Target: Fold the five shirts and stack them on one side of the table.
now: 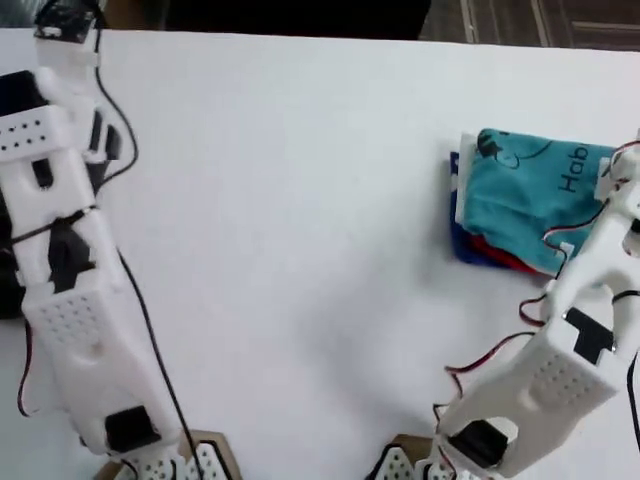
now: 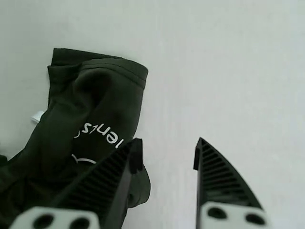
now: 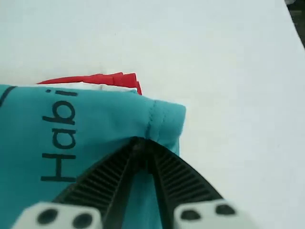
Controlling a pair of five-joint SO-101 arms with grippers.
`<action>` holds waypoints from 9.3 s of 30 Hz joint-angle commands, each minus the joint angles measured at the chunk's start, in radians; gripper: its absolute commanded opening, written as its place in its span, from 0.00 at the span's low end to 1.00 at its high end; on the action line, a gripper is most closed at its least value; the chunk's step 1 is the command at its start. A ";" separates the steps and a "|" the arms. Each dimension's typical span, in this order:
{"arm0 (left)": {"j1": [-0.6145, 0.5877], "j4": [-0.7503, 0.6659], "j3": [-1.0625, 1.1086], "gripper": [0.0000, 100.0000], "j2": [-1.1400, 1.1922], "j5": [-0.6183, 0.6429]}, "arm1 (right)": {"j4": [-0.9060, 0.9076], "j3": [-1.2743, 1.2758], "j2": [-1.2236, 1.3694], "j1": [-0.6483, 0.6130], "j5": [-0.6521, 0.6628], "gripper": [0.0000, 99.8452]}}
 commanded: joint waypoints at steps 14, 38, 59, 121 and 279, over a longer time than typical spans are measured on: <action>-0.460 -0.011 0.001 0.21 0.018 -0.138 | 0.809 0.015 -0.383 -0.469 0.081 0.02; -0.321 0.012 -0.001 0.04 0.319 -0.273 | 0.685 0.525 -0.611 -0.736 0.123 0.20; 0.575 0.017 0.358 0.03 -0.374 0.094 | 0.159 0.862 -0.613 -0.736 -0.267 0.20; 0.534 0.017 0.410 0.02 -0.563 -0.206 | -0.005 0.988 -0.621 -0.743 -0.267 0.20; 0.061 0.003 0.972 0.15 -0.646 -0.589 | 0.526 0.717 -0.739 -0.886 0.077 0.02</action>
